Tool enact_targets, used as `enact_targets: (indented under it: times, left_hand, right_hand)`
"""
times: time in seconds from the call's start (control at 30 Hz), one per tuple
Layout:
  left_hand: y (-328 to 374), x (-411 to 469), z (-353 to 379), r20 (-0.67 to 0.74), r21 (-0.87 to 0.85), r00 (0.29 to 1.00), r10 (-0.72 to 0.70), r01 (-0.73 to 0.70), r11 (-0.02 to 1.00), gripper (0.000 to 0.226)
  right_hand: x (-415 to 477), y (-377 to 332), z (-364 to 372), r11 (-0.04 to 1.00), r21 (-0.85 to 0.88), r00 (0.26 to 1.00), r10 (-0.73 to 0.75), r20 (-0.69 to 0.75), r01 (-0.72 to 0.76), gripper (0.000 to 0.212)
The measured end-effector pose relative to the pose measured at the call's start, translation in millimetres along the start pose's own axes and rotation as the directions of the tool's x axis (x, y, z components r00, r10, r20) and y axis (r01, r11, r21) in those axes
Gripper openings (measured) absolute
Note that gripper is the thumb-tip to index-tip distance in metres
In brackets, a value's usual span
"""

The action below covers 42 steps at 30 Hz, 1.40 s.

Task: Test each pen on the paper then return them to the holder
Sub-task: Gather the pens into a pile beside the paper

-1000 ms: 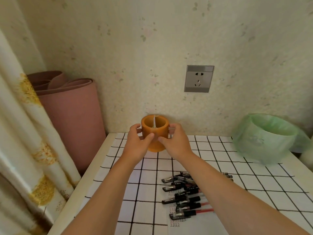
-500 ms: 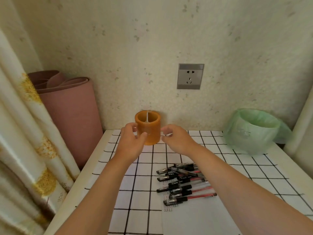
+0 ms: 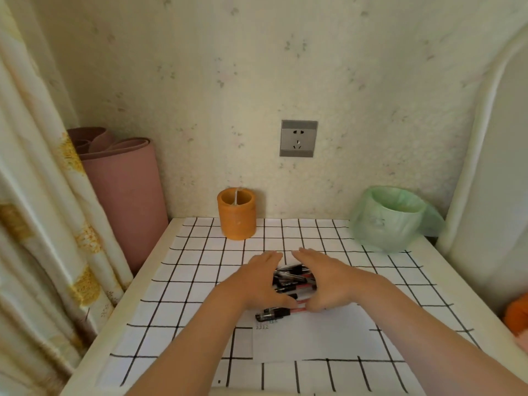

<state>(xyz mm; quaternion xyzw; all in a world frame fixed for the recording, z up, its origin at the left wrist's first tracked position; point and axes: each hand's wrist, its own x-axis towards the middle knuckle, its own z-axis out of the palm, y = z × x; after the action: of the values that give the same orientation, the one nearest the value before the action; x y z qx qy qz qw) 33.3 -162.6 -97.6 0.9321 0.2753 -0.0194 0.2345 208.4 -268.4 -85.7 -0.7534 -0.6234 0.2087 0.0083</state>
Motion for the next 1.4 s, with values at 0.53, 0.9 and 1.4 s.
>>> enact_targets:
  times: [0.53, 0.9, 1.4]
  left_hand:
    - [-6, 22, 28, -0.17, 0.237, 0.985, -0.012, 0.053, 0.97, 0.087]
    - [0, 26, 37, -0.146, 0.34, 0.989, 0.02, 0.031, 0.94, 0.066]
    - [-36, -15, 17, -0.206, 0.375, 0.942, -0.265, 0.326, 0.868, 0.066]
  right_hand:
    - [17, 6, 19, 0.978, 0.032, 0.92, -0.183, -0.346, 0.206, 0.08]
    - [-13, 21, 60, 0.997, 0.063, 0.968, 0.051, -0.247, -0.036, 0.083]
    - [-12, -7, 38, 0.952, -0.288, 0.983, -0.145, -0.111, 0.108, 0.052]
